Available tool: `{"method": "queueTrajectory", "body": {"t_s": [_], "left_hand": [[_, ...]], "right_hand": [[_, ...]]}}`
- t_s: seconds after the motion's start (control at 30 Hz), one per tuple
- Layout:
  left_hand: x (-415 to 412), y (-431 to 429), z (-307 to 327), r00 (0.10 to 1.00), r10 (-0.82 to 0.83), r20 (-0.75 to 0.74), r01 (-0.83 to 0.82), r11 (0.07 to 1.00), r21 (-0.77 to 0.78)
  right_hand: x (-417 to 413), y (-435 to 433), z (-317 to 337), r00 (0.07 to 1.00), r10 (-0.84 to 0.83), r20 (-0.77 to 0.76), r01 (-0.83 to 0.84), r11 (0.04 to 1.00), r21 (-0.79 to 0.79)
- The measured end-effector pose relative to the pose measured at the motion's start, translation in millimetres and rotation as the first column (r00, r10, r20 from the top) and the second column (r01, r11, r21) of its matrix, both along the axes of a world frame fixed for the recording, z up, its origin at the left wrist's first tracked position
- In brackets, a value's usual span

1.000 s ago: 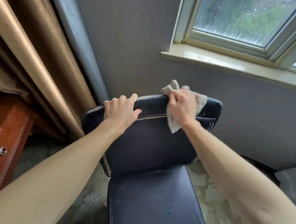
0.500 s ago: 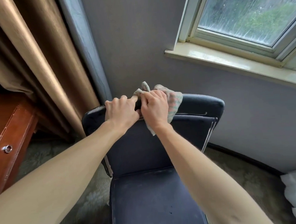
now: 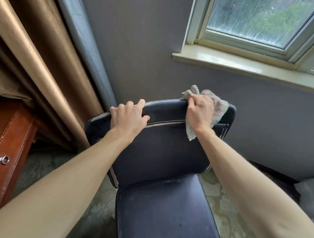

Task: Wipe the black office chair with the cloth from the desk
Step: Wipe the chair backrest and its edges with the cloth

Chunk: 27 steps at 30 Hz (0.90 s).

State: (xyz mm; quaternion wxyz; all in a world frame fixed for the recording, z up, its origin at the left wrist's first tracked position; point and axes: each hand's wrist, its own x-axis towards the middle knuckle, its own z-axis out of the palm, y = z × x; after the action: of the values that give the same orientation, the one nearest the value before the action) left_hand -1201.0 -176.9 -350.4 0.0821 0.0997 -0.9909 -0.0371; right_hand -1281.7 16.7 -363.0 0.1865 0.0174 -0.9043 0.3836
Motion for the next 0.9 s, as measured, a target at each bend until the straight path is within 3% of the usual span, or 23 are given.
{"method": "queueTrajectory", "body": {"t_s": [0.17, 0.3, 0.53, 0.77, 0.9], "left_hand": [[0.8, -1.3, 1.3, 1.0, 0.012, -0.001, -0.012, 1.0, -0.003], [2.7, -16.2, 15.5, 0.998, -0.005, 0.06, -0.001, 0.995, 0.1], [28.3, -57.8, 12.2, 0.982, 0.044, 0.183, -0.057, 0.996, 0.064], [30.2, -61.8, 10.6, 0.993, 0.063, 0.103, -0.067, 0.997, 0.038], [33.0, -65.1, 6.7, 0.995, 0.061, 0.077, -0.061, 0.998, 0.005]], "right_hand": [[30.7, -81.1, 1.3, 0.975, 0.206, -0.079, -0.2, 0.977, 0.079], [39.6, -99.6, -1.8, 0.972, 0.216, -0.094, -0.213, 0.976, 0.036], [40.0, -96.3, -2.1, 0.98, 0.168, -0.11, -0.164, 0.985, 0.044], [71.6, -143.1, -6.0, 0.949, 0.28, -0.146, -0.268, 0.958, 0.099], [58.6, -115.7, -4.7, 0.898, 0.362, -0.251, -0.315, 0.926, 0.208]]}}
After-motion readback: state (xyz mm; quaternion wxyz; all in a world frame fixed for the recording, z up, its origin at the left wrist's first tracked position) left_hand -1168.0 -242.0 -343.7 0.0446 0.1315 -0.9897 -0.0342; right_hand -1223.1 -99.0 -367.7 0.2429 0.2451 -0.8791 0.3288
